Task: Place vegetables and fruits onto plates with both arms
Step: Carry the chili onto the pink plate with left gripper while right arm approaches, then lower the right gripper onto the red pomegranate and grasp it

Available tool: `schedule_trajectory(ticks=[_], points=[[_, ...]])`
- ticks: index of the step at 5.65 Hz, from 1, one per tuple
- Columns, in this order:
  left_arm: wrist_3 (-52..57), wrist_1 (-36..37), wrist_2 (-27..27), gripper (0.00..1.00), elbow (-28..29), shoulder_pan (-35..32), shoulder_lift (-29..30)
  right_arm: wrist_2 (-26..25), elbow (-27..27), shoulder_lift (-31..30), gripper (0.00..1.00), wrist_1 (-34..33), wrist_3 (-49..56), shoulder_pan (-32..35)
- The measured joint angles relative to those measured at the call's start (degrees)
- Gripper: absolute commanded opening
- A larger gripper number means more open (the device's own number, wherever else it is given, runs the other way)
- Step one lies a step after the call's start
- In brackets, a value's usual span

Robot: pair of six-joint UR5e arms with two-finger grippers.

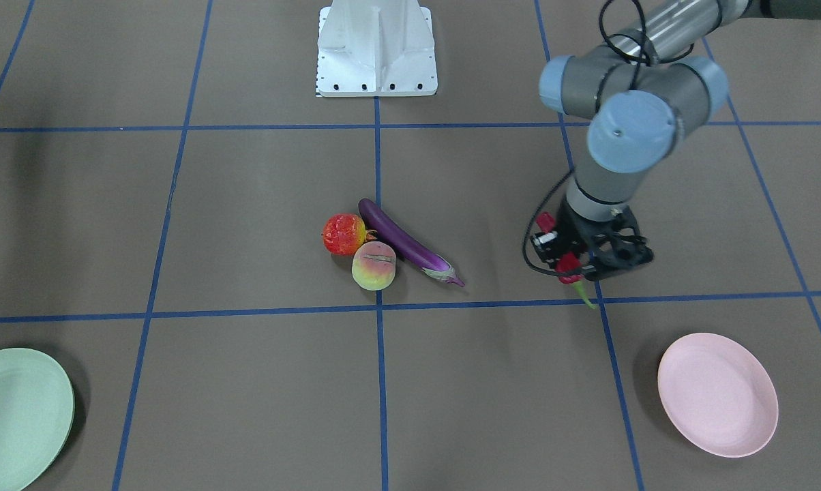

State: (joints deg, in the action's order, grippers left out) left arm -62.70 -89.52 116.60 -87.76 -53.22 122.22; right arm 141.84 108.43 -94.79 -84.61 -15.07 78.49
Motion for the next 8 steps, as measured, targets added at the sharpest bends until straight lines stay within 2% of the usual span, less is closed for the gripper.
schedule_trajectory(ticks=[1,2,3,4,5,6,7,8], points=[[0.7,-6.8,0.0,0.0,11.8,-5.7,1.7,-0.1,-0.1,1.2,1.0,0.0,-0.8,-1.2],[-2.4,-16.9,0.0,0.0,26.2,-9.2,5.5,-0.3,-0.1,2.8,1.0,0.0,-1.5,-1.8],[-6.8,-23.8,-0.3,0.09,36.6,-10.9,8.8,-0.5,-0.3,6.1,1.0,0.0,-5.5,-3.3],[-8.5,-29.4,-1.1,0.99,43.1,-11.7,10.0,-0.9,-0.4,10.1,1.0,0.0,-13.0,-6.6],[-8.9,-33.8,-1.9,1.0,47.2,-12.1,10.4,-1.6,-0.5,13.9,1.0,0.1,-20.4,-10.3],[-9.0,-35.6,-2.3,1.0,48.6,-13.0,11.2,-3.1,-0.7,17.9,1.0,0.1,-27.8,-14.7],[-8.9,-36.0,-2.2,1.0,48.4,-14.5,12.4,-7.0,-1.3,23.1,1.0,0.0,-37.2,-20.9],[-9.0,-35.4,-0.6,1.0,46.1,-15.4,13.2,-13.3,-2.3,28.3,1.0,0.0,-46.0,-28.0]])
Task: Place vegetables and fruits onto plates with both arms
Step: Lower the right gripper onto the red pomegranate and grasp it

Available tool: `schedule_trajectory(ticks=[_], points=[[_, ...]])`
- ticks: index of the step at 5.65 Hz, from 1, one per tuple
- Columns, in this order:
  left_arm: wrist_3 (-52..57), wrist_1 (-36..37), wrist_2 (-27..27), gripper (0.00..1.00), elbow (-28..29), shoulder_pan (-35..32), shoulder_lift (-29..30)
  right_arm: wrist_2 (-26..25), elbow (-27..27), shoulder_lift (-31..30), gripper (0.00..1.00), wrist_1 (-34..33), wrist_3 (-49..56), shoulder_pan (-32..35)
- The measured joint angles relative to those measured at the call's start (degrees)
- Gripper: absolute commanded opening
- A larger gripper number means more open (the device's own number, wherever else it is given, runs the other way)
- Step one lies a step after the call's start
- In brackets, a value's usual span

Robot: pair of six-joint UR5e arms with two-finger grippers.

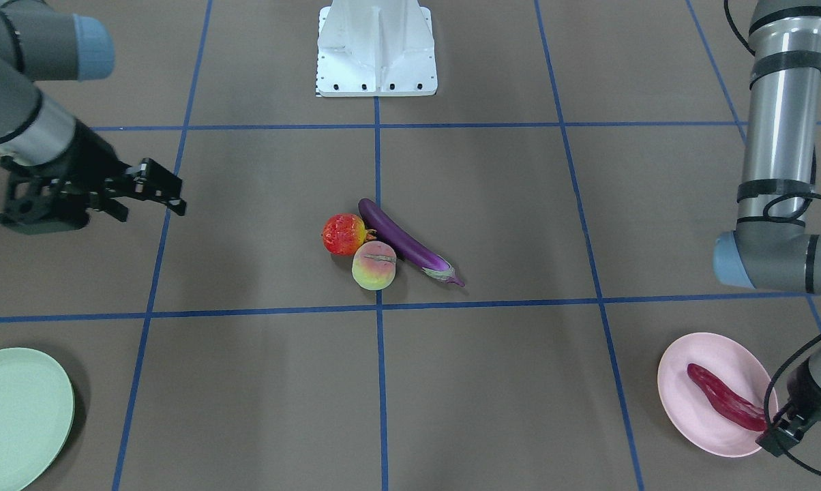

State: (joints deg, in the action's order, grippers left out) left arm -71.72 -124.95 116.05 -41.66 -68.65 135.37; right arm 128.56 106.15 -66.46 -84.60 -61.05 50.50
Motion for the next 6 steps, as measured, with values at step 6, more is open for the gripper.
schedule_trajectory(ticks=[6], points=[[-0.4,2.7,3.7,1.0,-4.3,0.1,0.3,-18.9,-16.2,9.5,1.0,22.2,-30.6,-17.5]])
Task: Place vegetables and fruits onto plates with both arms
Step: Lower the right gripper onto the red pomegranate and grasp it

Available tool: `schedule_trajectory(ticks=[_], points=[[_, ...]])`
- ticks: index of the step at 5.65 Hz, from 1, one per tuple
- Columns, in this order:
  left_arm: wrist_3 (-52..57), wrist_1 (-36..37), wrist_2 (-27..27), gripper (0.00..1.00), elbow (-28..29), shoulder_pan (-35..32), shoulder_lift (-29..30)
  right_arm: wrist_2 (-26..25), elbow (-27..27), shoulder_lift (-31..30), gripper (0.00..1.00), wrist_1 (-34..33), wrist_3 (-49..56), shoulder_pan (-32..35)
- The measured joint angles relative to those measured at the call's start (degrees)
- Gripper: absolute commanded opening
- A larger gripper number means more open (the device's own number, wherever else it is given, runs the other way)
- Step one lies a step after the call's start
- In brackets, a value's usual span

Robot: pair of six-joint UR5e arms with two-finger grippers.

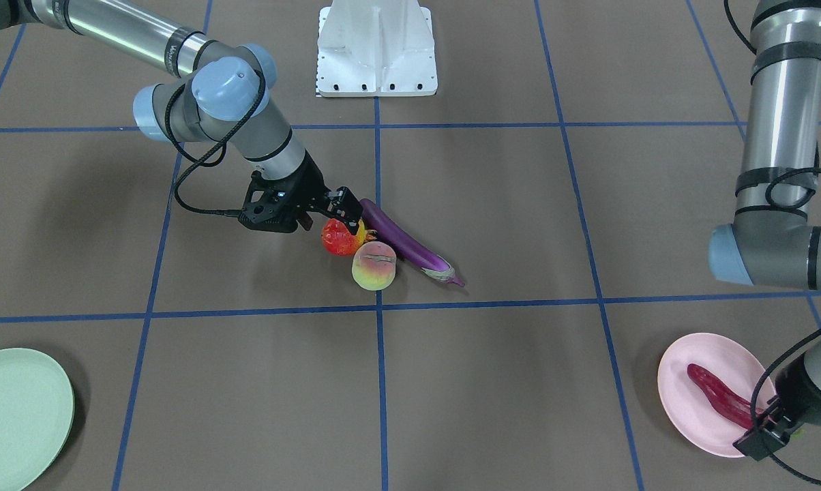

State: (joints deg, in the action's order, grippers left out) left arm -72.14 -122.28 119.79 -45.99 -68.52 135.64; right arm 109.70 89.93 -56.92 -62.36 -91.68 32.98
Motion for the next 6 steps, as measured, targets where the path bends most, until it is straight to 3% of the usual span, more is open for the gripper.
schedule_trajectory(ticks=[5,6], points=[[-0.1,0.2,-0.1,1.0,-1.4,0.4,-0.4,-0.5,-2.0,0.6,1.0,0.6,-0.8,-1.1],[-0.1,0.3,-0.1,1.0,-1.5,0.5,-0.5,-0.6,-2.4,0.6,0.93,0.7,-0.9,-1.4]])
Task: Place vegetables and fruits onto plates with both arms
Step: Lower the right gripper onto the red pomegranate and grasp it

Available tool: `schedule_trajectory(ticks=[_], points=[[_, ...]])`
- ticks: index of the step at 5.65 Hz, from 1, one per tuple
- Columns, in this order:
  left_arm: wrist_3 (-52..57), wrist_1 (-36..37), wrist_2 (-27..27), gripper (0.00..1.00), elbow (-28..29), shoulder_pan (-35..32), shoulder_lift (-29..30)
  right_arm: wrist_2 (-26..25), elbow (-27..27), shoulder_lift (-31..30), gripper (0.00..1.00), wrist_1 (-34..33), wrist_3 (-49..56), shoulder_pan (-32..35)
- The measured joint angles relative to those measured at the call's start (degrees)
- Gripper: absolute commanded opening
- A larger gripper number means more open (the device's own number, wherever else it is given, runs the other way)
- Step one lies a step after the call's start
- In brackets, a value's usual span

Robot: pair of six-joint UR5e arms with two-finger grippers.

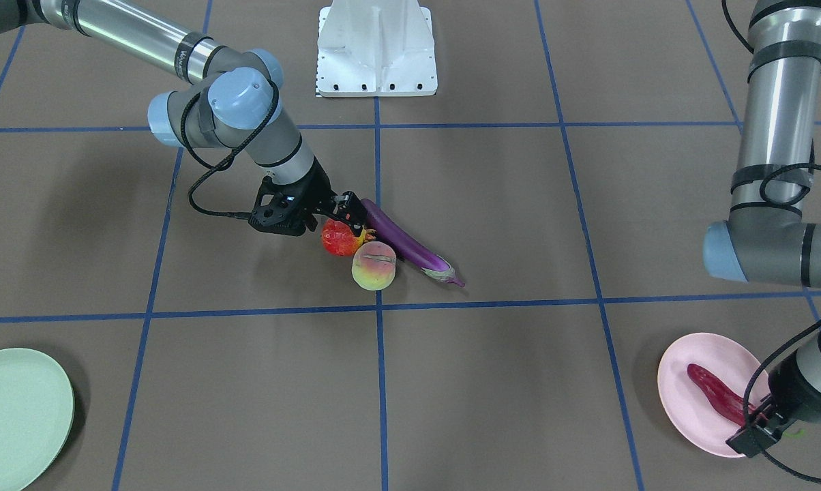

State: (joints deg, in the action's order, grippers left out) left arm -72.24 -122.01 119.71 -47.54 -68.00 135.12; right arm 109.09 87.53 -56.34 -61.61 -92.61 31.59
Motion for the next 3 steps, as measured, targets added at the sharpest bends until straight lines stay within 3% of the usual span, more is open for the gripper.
schedule_trajectory(ticks=[2,3], points=[[-1.1,0.1,0.0,1.0,-0.6,0.5,-0.1,0.0,-0.5,0.4,0.0,0.0,-1.5,-0.2],[-1.7,0.1,0.0,1.0,-1.1,0.7,-0.2,0.0,-0.5,0.4,0.0,0.0,-3.1,-0.2]])
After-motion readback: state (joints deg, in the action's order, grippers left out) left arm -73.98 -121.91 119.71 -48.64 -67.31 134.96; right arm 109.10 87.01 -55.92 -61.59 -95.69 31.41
